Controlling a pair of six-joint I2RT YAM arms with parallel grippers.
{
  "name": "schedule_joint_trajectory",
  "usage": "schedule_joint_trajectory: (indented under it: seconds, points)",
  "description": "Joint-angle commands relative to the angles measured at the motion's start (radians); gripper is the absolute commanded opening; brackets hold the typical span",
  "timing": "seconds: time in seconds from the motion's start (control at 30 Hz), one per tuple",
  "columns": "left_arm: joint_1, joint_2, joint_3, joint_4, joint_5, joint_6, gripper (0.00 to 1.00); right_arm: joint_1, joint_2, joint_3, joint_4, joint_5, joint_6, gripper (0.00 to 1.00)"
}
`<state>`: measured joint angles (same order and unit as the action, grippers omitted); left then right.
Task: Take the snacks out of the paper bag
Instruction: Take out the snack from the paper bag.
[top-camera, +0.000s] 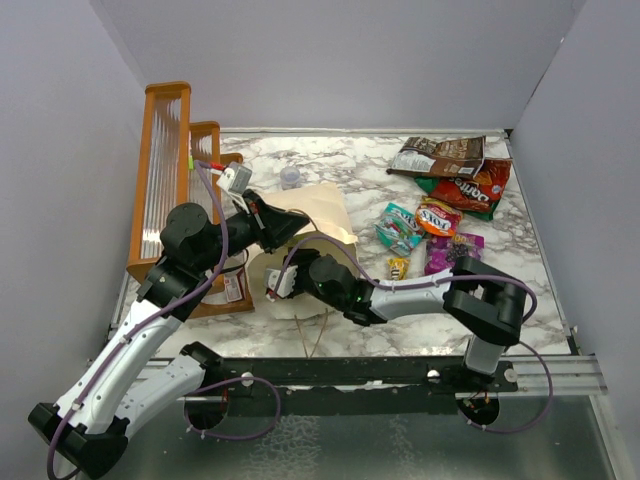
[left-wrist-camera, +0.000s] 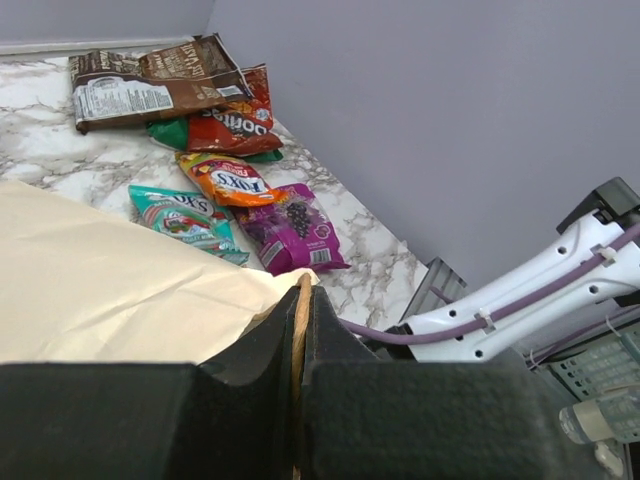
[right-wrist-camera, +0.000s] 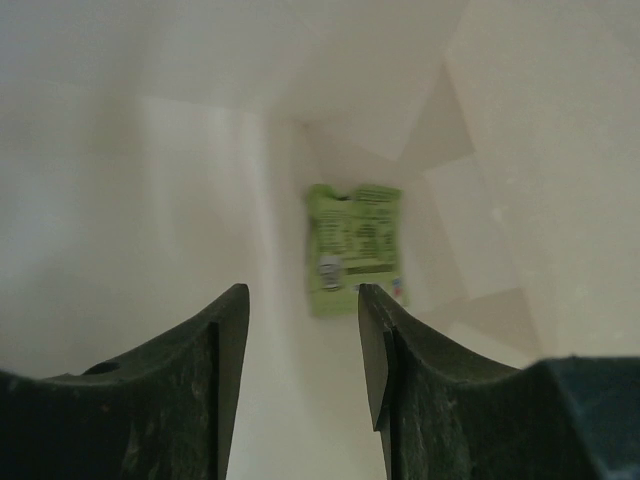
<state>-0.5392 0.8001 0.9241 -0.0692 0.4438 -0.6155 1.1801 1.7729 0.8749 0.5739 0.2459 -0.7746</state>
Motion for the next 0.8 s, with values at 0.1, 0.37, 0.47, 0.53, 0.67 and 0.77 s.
schedule_joint_trajectory:
  seconds: [0.1, 0.37, 0.47, 0.53, 0.67, 0.77]
  points:
    - [-0.003, -0.004, 0.037, 0.03, 0.085, -0.006, 0.0, -0.056, 0.129, 0.108, -0.013, -0.114, -0.106, 0.6]
    - [-0.004, 0.001, 0.042, 0.039, 0.128, -0.009, 0.0, -0.112, 0.239, 0.159, 0.013, -0.125, -0.03, 0.61]
    - [-0.003, 0.001, 0.044, 0.042, 0.144, -0.008, 0.0, -0.121, 0.267, 0.176, 0.023, -0.123, -0.038, 0.6]
    - [-0.003, 0.004, 0.045, 0.049, 0.159, -0.009, 0.0, -0.122, 0.288, 0.198, 0.023, -0.12, -0.038, 0.61]
    - [-0.004, 0.016, 0.046, 0.068, 0.192, -0.018, 0.0, -0.131, 0.333, 0.248, 0.024, -0.145, -0.008, 0.69]
    - [-0.004, 0.028, 0.05, 0.081, 0.214, -0.028, 0.0, -0.134, 0.39, 0.307, 0.042, -0.115, -0.002, 0.72]
